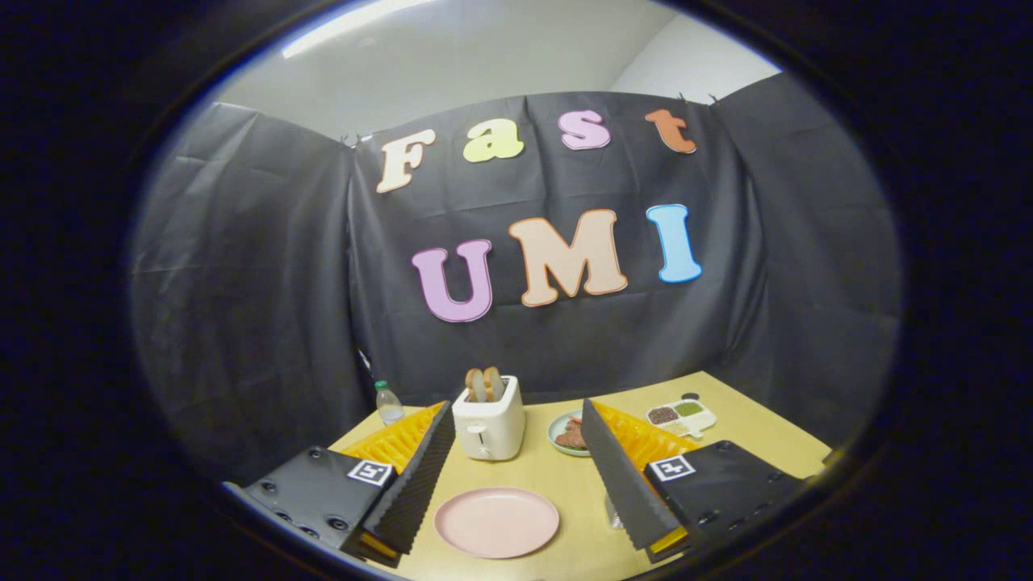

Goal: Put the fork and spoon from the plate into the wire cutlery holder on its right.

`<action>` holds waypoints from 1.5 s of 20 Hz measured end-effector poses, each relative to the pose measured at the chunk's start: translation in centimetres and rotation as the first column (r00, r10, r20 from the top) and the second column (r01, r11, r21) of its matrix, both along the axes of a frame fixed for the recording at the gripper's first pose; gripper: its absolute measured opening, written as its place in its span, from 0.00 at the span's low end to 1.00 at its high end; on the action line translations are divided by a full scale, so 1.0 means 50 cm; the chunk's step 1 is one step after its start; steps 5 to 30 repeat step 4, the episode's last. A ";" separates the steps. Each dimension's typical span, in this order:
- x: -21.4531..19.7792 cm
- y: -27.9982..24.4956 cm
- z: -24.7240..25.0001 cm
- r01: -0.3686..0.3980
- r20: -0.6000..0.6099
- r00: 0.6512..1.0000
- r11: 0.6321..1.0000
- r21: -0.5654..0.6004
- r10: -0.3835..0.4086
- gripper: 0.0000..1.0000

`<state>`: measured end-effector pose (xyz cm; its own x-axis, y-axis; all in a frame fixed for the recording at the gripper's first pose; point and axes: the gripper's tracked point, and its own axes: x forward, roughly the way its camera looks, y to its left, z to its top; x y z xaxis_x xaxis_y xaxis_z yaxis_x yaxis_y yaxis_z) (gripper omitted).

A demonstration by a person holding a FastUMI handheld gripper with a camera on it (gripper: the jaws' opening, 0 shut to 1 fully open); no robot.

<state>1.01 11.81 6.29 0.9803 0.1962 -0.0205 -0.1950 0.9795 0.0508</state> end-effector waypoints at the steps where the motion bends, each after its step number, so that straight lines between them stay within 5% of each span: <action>1: -0.001 -0.001 0.000 0.008 0.001 1.000 1.000 -0.010 -0.008 0.99; 30: -0.015 0.008 0.010 0.011 0.009 1.000 1.000 -0.001 -0.011 0.99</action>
